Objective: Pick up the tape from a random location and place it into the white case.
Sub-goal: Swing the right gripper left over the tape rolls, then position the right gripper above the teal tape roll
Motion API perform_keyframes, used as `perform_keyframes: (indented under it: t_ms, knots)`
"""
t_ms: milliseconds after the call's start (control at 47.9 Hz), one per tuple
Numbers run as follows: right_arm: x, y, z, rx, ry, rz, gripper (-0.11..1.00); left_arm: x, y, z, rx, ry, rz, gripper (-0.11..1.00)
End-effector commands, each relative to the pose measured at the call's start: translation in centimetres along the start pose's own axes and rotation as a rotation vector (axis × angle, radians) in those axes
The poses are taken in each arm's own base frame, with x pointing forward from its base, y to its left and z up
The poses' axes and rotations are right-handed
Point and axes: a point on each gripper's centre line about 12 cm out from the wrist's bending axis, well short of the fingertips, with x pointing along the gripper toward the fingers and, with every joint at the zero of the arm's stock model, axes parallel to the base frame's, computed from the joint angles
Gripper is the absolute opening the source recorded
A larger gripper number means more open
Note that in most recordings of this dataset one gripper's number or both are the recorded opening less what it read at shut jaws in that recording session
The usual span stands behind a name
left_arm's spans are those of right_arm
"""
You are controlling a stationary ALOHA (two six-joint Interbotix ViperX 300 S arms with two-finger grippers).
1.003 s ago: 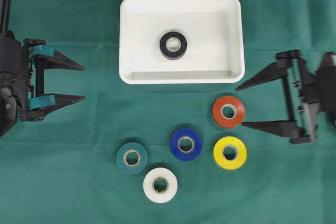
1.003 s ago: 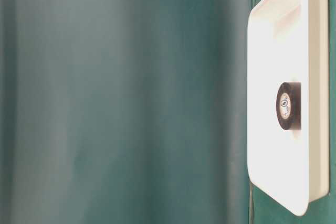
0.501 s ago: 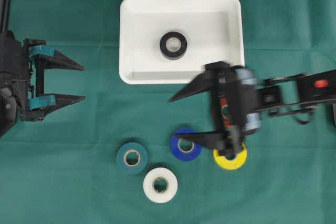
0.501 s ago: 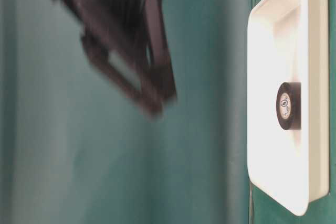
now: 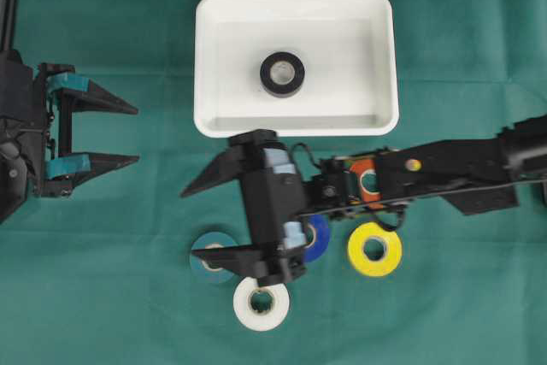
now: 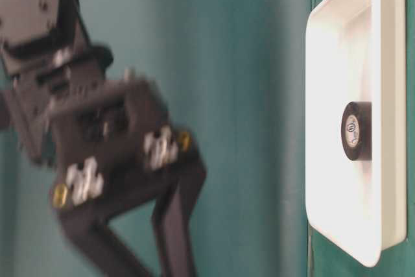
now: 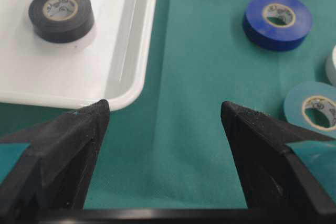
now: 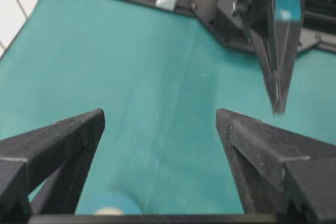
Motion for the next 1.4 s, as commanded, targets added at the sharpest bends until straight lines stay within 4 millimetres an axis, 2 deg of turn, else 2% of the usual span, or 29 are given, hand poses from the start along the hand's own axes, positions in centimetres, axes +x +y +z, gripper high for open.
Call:
perform_keyframes:
  t_ms: [0,188,397,669,1024,1379]
  knots:
    - [0.2,0.2,2.4,0.004,-0.052,0.005,0.93,0.1,0.0,0.6,-0.003,-0.020,0.002,0.84]
    - [1.6,0.2,2.3,0.010,-0.012,0.002,0.93,0.1,0.0,0.6,-0.003,-0.018,0.002,0.84]
    - [1.8,0.2,1.9,0.043,0.038,-0.001,0.93,0.1,0.0,0.6,-0.003,-0.018,0.002,0.84]
    - [2.5,0.1,0.0,0.116,0.284,-0.028,0.93,0.1,0.0,0.6,-0.003,-0.020,0.002,0.84]
    - [3.4,0.0,-0.6,0.172,0.542,-0.072,0.93,0.1,0.0,0.6,-0.004,-0.020,0.002,0.84]
    - [3.4,0.0,-0.6,0.173,0.578,-0.078,0.93,0.1,0.0,0.6,-0.004,-0.019,0.002,0.84]
